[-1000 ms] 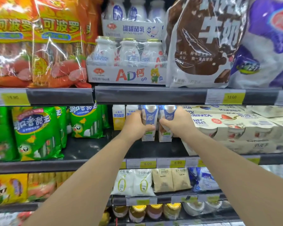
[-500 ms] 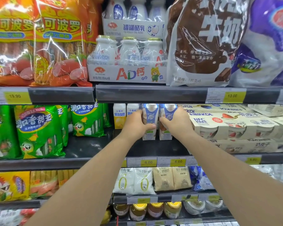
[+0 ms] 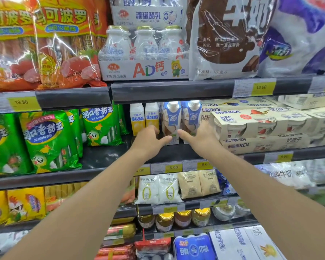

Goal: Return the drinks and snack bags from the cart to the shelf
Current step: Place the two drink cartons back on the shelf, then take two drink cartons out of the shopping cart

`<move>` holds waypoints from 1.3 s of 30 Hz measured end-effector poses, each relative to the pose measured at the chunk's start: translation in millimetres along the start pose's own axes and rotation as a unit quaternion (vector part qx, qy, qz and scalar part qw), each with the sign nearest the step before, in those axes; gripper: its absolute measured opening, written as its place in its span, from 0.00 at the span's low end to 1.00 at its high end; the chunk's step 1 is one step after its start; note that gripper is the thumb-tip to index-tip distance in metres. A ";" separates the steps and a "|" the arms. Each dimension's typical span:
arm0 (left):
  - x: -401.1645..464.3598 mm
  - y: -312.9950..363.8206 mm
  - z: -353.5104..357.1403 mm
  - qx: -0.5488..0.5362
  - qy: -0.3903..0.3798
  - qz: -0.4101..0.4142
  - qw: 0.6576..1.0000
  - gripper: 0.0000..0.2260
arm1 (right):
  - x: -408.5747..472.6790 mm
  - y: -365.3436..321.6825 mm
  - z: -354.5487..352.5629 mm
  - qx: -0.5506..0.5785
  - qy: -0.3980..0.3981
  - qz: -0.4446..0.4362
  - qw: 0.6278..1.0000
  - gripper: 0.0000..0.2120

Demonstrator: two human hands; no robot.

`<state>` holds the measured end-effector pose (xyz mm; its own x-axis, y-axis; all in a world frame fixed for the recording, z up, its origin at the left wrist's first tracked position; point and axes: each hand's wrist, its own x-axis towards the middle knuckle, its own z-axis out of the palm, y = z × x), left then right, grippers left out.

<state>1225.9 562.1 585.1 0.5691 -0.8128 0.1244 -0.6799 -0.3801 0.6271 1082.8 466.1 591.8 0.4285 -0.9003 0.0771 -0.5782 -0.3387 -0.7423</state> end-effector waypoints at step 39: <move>-292.5 552.4 469.0 0.280 -0.263 0.598 0.703 0.40 | -415.3 521.7 -522.0 -0.321 0.127 0.401 0.848 0.57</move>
<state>466.9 382.8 534.5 -0.7149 -0.6935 -0.0894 -0.6859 0.7203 -0.1033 240.8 520.5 520.1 -0.3992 -0.9134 -0.0792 -0.9067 0.4062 -0.1136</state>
